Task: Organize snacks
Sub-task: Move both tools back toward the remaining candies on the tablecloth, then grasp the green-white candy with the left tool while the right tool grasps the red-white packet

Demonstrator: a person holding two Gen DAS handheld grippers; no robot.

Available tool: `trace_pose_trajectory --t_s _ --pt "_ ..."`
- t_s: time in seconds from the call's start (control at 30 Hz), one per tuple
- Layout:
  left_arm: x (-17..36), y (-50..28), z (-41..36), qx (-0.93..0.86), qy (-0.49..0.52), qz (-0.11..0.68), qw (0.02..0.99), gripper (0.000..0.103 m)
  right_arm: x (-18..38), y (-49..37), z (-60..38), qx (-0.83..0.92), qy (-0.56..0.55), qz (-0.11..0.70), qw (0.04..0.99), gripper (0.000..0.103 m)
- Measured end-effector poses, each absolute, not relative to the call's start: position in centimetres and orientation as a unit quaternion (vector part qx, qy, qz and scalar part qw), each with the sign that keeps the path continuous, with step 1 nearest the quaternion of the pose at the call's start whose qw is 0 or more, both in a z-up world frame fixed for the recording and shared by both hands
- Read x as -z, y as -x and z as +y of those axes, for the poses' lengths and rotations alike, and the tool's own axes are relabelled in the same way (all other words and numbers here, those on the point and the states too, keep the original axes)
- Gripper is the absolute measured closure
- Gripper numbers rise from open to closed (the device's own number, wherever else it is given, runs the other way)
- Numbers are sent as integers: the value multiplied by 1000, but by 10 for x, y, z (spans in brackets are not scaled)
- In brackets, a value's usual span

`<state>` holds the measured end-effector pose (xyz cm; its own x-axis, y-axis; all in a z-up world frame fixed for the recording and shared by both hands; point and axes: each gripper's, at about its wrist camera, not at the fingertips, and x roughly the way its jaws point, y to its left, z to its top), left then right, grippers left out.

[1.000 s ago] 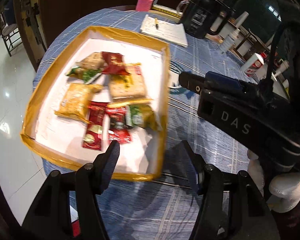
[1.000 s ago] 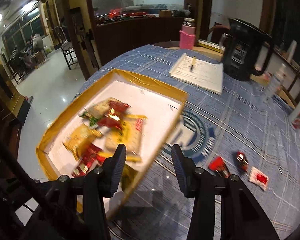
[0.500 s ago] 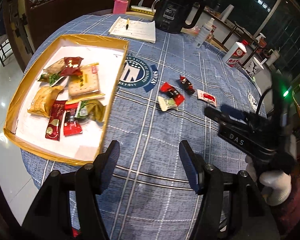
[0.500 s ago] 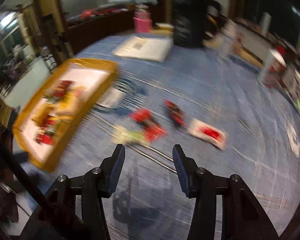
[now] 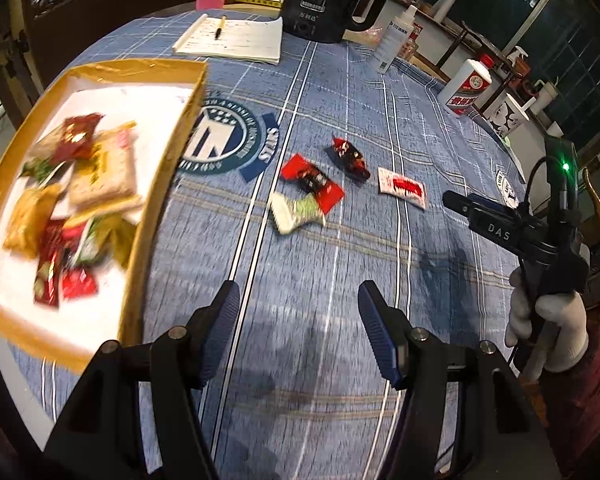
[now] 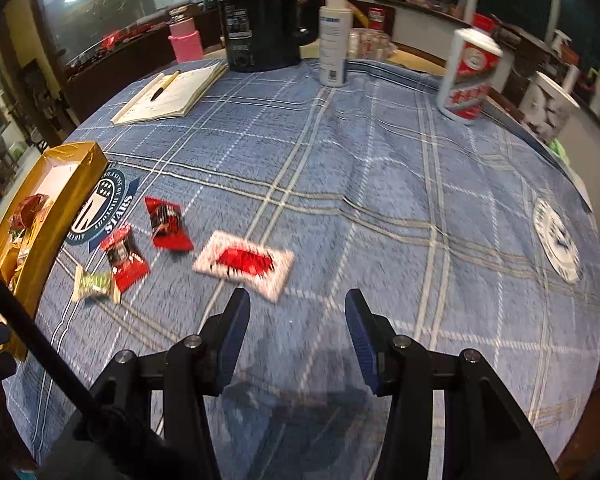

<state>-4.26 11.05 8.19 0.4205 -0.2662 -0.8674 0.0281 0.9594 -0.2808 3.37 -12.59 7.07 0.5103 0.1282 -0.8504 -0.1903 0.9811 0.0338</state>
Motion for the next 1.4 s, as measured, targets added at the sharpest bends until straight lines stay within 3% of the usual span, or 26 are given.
trace_pose_trajectory --t_s 0.2,0.33,0.8,0.9,0.93,0.97,1.07,1.17,1.4 --pt "-66 -2 96 126 73 531 835 40 -55 -77 -113 -127 51 498 856 54" --pt "-55 -25 83 157 33 533 830 40 -42 -104 -115 -165 1 535 829 54" --pt "-27 -43 64 199 -45 553 808 42 -34 -76 -87 -215 72 550 803 53" --pt "-27 -42 61 190 -58 549 812 62 -33 -75 -80 -199 76 550 808 52" --pt "-28 -41 62 191 -55 550 811 78 -32 -75 -79 -194 69 550 809 52" --pt "-28 -41 62 191 -51 552 810 81 -32 -77 -76 -188 66 551 811 52" --pt "-29 -39 65 180 -46 551 813 82 -30 -80 -71 -169 70 548 816 54" --pt "-30 -31 68 168 -39 550 817 83 -30 -78 -66 -148 97 538 824 73" --pt "-45 -15 80 150 -9 535 831 83 -34 -59 -86 -142 56 541 827 77"
